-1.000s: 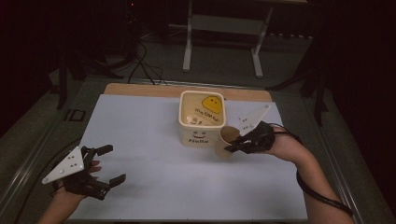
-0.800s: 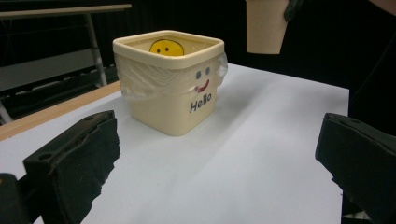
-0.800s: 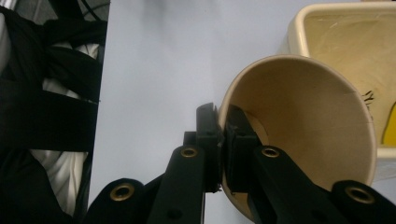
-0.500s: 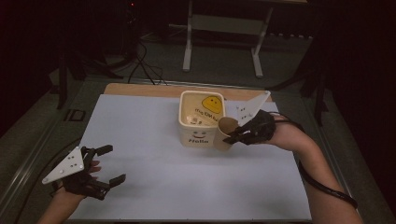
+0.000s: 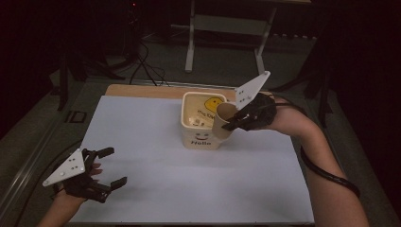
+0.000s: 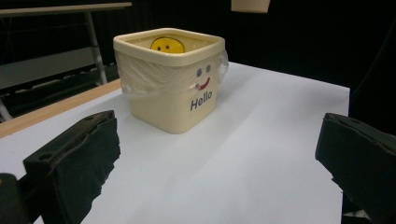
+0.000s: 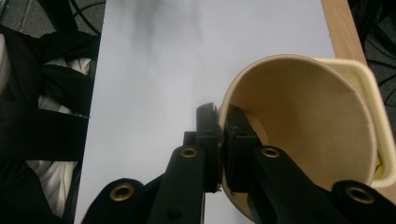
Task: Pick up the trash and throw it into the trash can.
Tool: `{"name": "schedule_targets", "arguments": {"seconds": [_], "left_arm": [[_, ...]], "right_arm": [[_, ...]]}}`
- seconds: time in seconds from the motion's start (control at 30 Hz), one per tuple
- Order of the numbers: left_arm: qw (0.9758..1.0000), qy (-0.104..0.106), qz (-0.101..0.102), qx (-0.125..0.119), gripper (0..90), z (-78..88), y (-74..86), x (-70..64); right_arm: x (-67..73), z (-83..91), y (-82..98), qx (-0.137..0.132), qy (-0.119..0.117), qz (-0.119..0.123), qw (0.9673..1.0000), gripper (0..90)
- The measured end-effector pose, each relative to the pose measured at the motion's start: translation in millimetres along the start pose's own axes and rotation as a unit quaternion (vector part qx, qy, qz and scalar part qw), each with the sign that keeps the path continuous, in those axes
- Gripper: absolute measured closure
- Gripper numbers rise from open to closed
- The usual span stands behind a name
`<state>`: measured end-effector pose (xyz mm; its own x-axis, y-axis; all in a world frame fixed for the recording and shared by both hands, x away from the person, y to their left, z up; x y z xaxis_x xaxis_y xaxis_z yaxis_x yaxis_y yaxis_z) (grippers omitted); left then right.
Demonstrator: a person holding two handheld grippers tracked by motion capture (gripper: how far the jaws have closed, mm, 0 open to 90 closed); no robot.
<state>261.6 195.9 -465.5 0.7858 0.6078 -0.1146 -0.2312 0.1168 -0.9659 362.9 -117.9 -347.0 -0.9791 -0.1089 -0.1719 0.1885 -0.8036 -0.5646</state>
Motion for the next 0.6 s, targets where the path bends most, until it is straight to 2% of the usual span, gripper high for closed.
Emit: {"name": "schedule_targets", "arguments": {"seconds": [0.37,0.6], "left_arm": [[1.0,0.001,0.001,-0.001,0.6,0.6,0.8,-0.3],[1.0,0.001,0.002,0.003,0.6,0.7,2.4,-0.2]], "right_arm": [[-19.7,5.9,-9.8,0.007,0.008,0.001,0.9999,86.4],[-38.8,9.2,-15.0,0.011,0.021,0.005,0.9997,86.4]]}}
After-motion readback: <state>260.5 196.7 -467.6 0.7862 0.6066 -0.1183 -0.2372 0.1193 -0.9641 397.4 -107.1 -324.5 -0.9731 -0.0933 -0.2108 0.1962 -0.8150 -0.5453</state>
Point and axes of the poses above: each handheld gripper's, and its own axes: z roughly backward along the jaws, y roughly out of its underside, x roughly to its left, the point moved 9 cm from there along -z, roughly forward along the jaws, and after that the axes turned 6 degrees about z, right-handed, at the moved point
